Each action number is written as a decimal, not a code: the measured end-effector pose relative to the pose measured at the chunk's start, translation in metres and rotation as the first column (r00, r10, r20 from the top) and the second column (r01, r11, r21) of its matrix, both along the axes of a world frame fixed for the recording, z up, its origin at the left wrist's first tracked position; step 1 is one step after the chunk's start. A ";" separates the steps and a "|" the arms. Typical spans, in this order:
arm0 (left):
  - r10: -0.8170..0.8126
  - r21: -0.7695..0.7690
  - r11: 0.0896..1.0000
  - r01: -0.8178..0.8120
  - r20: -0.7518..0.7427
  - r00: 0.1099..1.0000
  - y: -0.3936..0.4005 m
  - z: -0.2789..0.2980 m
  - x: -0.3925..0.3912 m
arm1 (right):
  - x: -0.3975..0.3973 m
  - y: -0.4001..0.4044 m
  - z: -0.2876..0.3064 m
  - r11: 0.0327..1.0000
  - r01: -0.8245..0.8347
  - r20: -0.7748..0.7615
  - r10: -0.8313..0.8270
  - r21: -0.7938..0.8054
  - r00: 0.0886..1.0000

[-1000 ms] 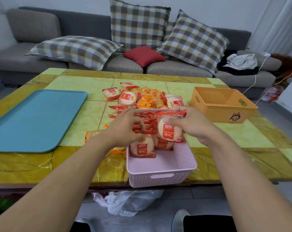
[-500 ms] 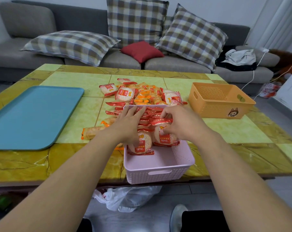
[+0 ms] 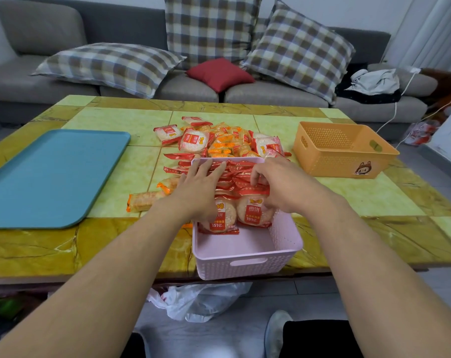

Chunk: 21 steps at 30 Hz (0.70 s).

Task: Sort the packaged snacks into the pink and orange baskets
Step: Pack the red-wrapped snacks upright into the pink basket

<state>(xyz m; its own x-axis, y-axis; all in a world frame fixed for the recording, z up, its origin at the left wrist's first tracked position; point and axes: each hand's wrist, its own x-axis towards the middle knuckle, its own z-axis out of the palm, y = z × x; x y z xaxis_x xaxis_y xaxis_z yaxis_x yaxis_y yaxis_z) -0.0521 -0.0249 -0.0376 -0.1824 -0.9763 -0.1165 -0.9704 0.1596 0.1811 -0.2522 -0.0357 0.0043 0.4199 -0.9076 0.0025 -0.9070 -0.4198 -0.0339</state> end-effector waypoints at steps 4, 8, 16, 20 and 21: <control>0.028 -0.009 1.000 -0.028 0.036 0.999 0.002 0.000 -0.005 | 0.002 0.002 -0.010 0.998 -0.023 -0.002 0.023 -0.065 1.000; 0.045 -0.008 0.999 -0.045 0.037 0.998 0.003 0.001 -0.009 | 0.005 0.002 -0.014 0.995 -0.053 -0.012 0.052 -0.088 0.999; 0.078 -0.012 0.997 -0.078 0.011 0.997 0.000 -0.001 -0.012 | 0.015 0.007 -0.006 0.994 -0.070 -0.085 0.063 -0.082 0.994; 0.074 -0.026 0.997 -0.074 0.023 0.997 0.000 -0.001 -0.014 | 0.014 0.006 -0.009 0.999 -0.026 -0.054 0.024 -0.034 0.998; 0.074 -0.027 0.997 -0.073 0.027 0.997 0.000 -0.001 -0.014 | 0.013 0.006 -0.008 1.000 -0.011 -0.036 0.011 -0.011 0.999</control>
